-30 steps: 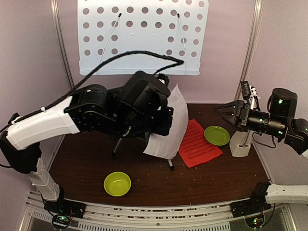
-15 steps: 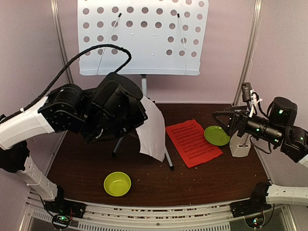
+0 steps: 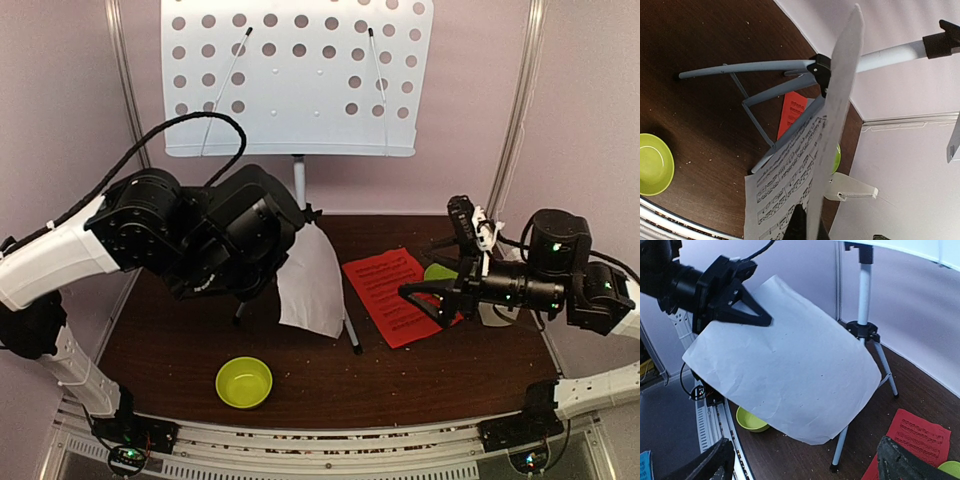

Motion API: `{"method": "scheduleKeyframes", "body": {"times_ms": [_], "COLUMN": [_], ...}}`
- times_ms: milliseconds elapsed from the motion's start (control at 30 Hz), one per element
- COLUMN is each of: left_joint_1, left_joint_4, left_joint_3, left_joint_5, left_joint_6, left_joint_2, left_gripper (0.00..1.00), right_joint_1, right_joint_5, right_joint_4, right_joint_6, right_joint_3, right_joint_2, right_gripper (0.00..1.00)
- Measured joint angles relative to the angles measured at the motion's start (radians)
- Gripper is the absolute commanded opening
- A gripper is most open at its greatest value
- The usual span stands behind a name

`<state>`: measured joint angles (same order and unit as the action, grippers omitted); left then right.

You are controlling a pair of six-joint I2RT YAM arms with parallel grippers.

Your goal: Set up the instrument practice props

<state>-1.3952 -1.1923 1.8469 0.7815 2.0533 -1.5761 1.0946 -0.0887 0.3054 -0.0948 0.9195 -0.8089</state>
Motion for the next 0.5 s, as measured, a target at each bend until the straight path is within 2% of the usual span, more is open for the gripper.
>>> {"method": "scheduleKeyframes", "body": {"times_ms": [267, 500], "left_joint_1": [-0.047, -0.135], "left_joint_4": [-0.014, -0.066], "left_joint_3": [0.081, 0.082], "left_joint_5": [0.059, 0.079], "left_joint_6": [0.028, 0.033], "left_joint_2": [0.002, 0.066], "left_gripper": [0.00, 0.00], "right_joint_1": [0.334, 0.465], "right_joint_5": [0.251, 0.414], "right_joint_4": [0.024, -0.007], "right_joint_6": [0.118, 0.140], "right_joint_3": [0.084, 0.131], "right_joint_2": [-0.145, -0.234], "right_gripper": [1.00, 1.00]}}
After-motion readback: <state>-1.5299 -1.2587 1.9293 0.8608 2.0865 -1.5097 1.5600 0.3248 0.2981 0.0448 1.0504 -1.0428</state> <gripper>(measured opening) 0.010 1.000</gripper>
